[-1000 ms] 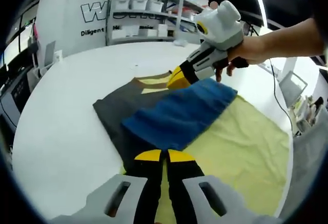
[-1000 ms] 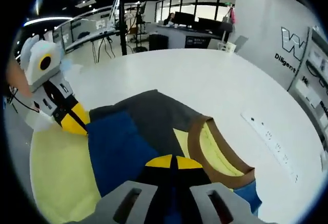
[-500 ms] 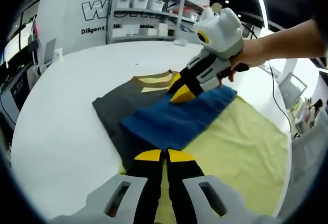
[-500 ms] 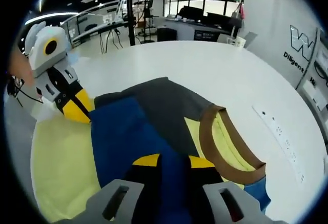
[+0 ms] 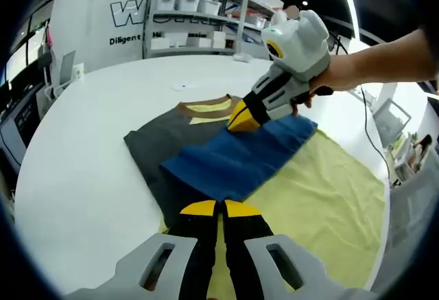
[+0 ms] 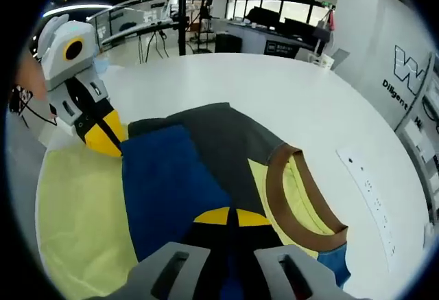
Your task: Fold the garment on the visible template until the final outline fits inside the template.
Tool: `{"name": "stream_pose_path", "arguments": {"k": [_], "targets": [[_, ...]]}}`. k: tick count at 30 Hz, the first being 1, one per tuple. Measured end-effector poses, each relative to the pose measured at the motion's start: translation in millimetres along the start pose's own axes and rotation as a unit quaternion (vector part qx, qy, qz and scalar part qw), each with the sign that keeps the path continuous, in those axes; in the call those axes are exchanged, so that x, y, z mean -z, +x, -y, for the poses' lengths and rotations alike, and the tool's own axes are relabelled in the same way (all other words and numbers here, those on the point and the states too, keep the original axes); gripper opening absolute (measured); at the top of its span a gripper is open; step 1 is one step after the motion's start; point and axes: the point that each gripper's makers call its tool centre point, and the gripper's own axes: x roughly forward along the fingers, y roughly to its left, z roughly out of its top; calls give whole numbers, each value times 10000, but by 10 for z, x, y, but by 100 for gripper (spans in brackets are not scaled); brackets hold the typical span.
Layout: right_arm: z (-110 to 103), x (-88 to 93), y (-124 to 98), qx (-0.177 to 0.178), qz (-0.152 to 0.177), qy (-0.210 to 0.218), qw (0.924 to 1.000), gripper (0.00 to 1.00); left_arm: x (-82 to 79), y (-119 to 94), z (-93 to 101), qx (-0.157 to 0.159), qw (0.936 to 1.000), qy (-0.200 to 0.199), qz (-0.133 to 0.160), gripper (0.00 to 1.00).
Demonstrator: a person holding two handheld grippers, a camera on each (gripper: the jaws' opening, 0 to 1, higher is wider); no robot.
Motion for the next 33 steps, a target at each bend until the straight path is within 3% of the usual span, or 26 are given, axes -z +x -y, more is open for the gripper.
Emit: {"name": "stream_pose_path", "arguments": {"k": [9, 11, 14, 17, 19, 22, 25, 28, 31, 33], "targets": [[109, -114, -47, 207, 235, 78, 9995, 0, -84, -47, -67, -130, 9998, 48, 163, 0], [103, -94, -20, 229, 206, 81, 9995, 0, -52, -43, -99, -208, 9996, 148, 87, 0], [35, -7, 44, 165, 33, 115, 9998, 0, 44, -12, -49, -55, 9997, -213, -87, 1], [28, 39, 66, 193, -40, 95, 9998, 0, 60, -14, -97, -182, 9997, 143, -114, 2], [56, 33, 55, 275, -15, 222, 9994, 0, 73, -14, -111, -186, 9997, 62, -149, 5], [93, 19, 11, 334, 54, 349, 9988, 13, 63, -32, -161, -271, 9995, 4, -130, 9], [120, 35, -45, 387, 98, 369, 9985, 18, 7, -72, -211, -479, 9987, 198, -10, 17], [101, 62, -110, 360, 134, 435, 9983, 17, -82, -95, -194, -501, 9977, 413, 189, 18], [23, 87, -144, 248, 211, 502, 9982, 17, -164, -84, -65, -260, 9978, 495, 356, 18], [-33, 135, -152, 203, 174, 513, 9983, 17, -258, -85, -46, -342, 9936, 947, 505, 17]]}}
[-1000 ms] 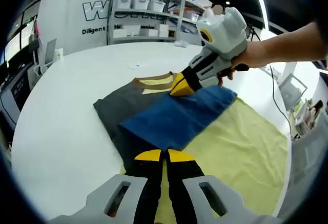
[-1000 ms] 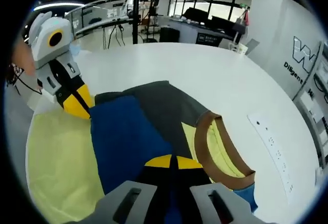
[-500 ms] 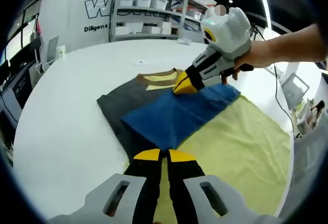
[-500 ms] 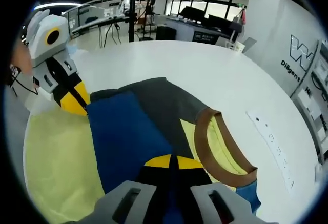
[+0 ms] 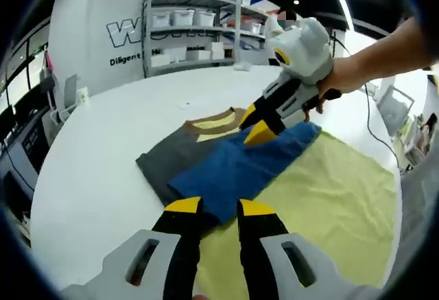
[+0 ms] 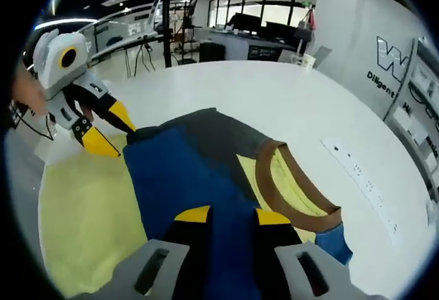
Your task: Fold the garment on the visible template until the final outline fits inside the template.
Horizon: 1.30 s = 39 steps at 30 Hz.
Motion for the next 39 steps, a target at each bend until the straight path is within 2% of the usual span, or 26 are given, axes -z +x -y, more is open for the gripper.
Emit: {"name": "stream_pose_path", "arguments": {"k": [1, 4, 6, 9, 11, 18, 21, 23, 32, 36, 39], "targets": [[-22, 20, -8, -22, -12, -10, 10000, 17, -51, -1, 16, -28, 9998, 144, 96, 16], [-90, 75, -33, -127, -37, 69, 9999, 17, -11, 56, 147, 322, 9990, -298, -15, 18], [-131, 98, -57, -197, -36, 174, 9996, 17, 34, 93, 172, 382, 9988, -286, -112, 19], [-208, 113, -96, -314, 19, 307, 9990, 16, 198, 131, 216, 459, 9962, -556, -478, 20], [-284, 182, -107, -452, -89, 414, 9981, 15, 309, 154, 196, 400, 9947, -648, -693, 23], [-363, 255, -168, -491, -53, 474, 9977, 16, 334, 137, 173, 293, 9954, -536, -742, 25], [-363, 248, -206, -442, -37, 362, 9984, 18, 319, 113, 189, 293, 9953, -533, -750, 27], [-339, 205, -249, -379, 90, 377, 9985, 20, 297, 76, 192, 290, 9960, -452, -708, 28], [-247, 102, -513, -157, 401, 481, 9979, 40, 234, -91, 119, 212, 9973, -368, -598, 33], [-237, 131, -676, -124, 461, 538, 9974, 47, 206, -183, 98, 186, 9980, -292, -523, 41], [-233, 177, -789, -69, 454, 516, 9976, 49, 198, -249, 84, 148, 9984, -218, -499, 44]]}}
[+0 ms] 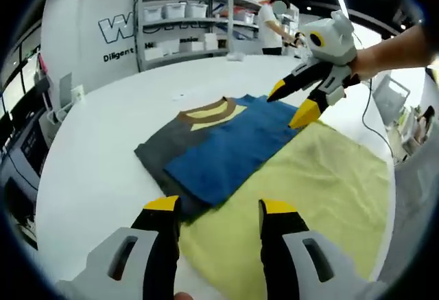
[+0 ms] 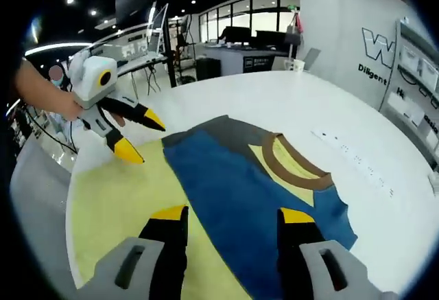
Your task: Fold the garment on the visible template until the final outline fits inside the template.
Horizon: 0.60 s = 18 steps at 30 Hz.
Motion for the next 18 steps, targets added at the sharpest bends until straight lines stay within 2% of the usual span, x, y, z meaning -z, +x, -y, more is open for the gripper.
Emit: {"name": "stream_pose_path", "arguments": {"k": [10, 18], "targets": [[-79, 106, -339, 51, 43, 139, 9999, 64, 15, -172, 32, -63, 10000, 66, 2, 56], [-215, 201, -542, 66, 70, 154, 9998, 69, 24, -326, 101, -32, 10000, 18, 44, 62]]}}
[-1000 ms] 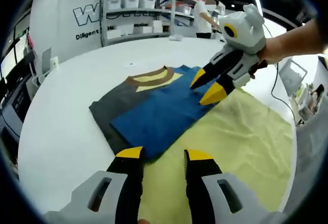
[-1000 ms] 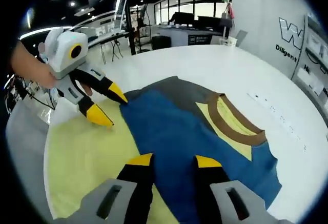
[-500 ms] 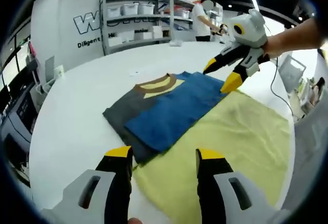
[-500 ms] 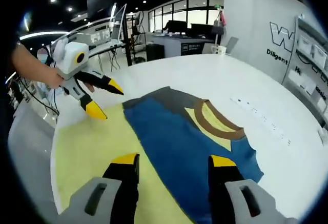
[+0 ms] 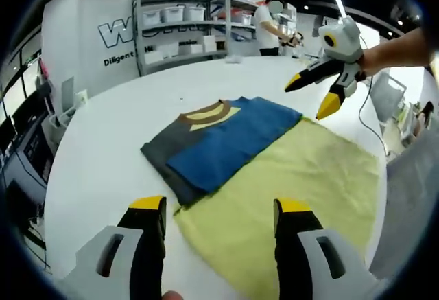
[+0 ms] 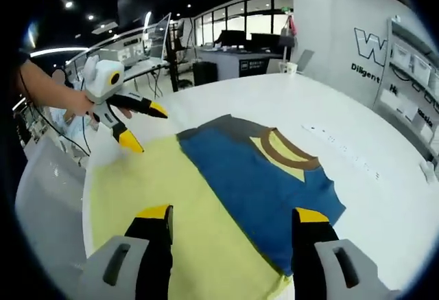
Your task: Fold the garment on the visible template until the final outline fits inside the template.
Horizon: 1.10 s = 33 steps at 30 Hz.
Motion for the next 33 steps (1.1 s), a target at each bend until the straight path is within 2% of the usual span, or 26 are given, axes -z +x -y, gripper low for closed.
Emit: {"name": "stream_pose_path", "arguments": {"k": [8, 16, 22, 33], "targets": [[-157, 115, -185, -13, 0, -34, 10000, 74, 14, -140, 61, 58, 9999, 86, 34, 65], [-325, 355, -361, -7, -52, -14, 10000, 76, 199, -282, 214, 178, 9995, 231, -140, 67], [-399, 473, -474, 33, -55, 0, 10000, 76, 258, -360, 309, 264, 9992, 266, -165, 68], [-605, 687, -616, 35, -116, -153, 9998, 75, 429, -498, 492, 502, 9959, 680, -327, 70]]}}
